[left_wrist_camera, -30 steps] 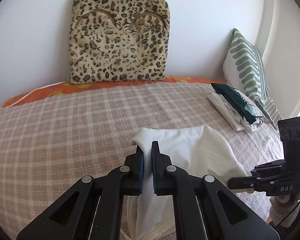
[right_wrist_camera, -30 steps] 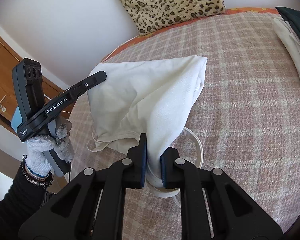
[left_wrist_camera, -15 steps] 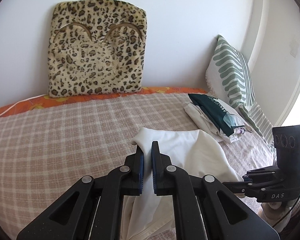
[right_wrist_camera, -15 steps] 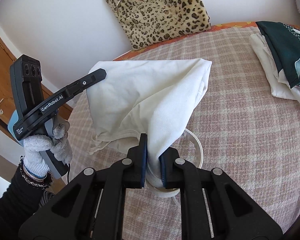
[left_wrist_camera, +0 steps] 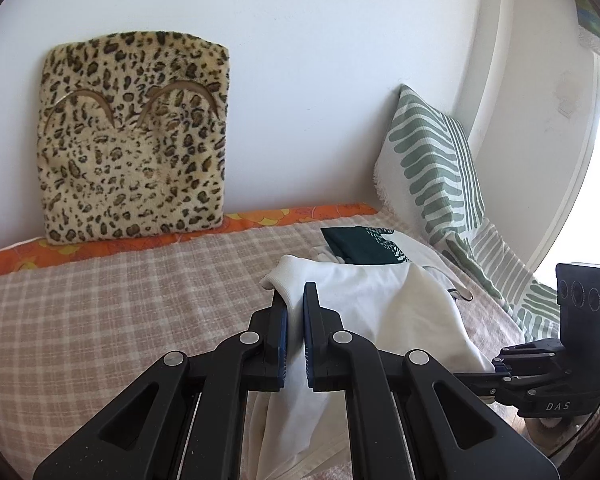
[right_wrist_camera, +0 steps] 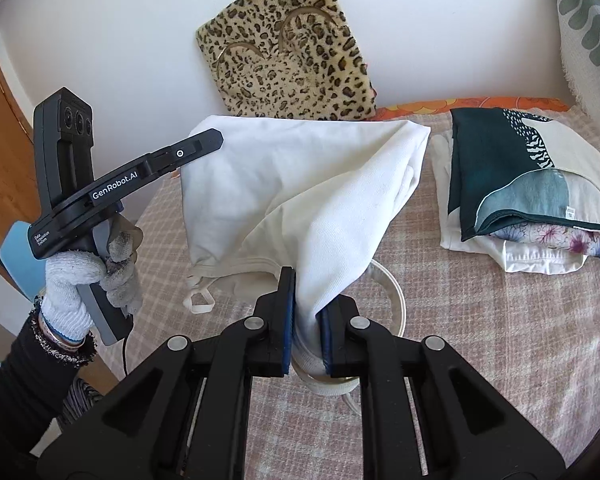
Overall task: Fold small clothes
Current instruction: 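Lift the folded camisole with both grippers and carry it onto the clothes stack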
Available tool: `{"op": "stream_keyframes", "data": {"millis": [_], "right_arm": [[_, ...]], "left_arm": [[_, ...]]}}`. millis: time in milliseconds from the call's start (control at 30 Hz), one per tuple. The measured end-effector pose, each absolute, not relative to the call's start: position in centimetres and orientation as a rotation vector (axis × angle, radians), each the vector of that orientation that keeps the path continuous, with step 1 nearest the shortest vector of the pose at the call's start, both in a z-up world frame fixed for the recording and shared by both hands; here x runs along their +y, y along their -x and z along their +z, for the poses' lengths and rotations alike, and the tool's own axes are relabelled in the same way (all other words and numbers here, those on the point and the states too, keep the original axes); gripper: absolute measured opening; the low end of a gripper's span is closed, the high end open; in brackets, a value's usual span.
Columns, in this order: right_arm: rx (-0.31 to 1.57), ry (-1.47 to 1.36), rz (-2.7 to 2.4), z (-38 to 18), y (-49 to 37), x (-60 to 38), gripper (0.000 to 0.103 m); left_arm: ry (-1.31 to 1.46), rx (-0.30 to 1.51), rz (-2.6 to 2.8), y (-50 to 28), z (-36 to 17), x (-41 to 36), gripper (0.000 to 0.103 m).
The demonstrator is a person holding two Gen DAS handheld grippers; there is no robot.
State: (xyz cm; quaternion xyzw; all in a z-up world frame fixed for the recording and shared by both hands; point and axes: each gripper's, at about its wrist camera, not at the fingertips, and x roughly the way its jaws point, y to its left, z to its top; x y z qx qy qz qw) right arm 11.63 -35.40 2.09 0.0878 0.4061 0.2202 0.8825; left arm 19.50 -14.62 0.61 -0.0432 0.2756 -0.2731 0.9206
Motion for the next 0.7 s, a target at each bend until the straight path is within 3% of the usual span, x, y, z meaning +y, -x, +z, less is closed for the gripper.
{"op": "stream_keyframes", "data": {"millis": [100, 700], "right_arm": [[0.828, -0.150, 0.434, 4.0, -11.7, -38.0, 0.012], [0.834, 0.001, 0.260, 1.2, -17.4, -52.7, 0.012]], "left_arm": [[0.088, 0.559, -0.583, -20.4, 1.2, -17.0, 0.005], [0.080, 0.543, -0.670, -27.5, 1.6, -32.6, 0.005]]}}
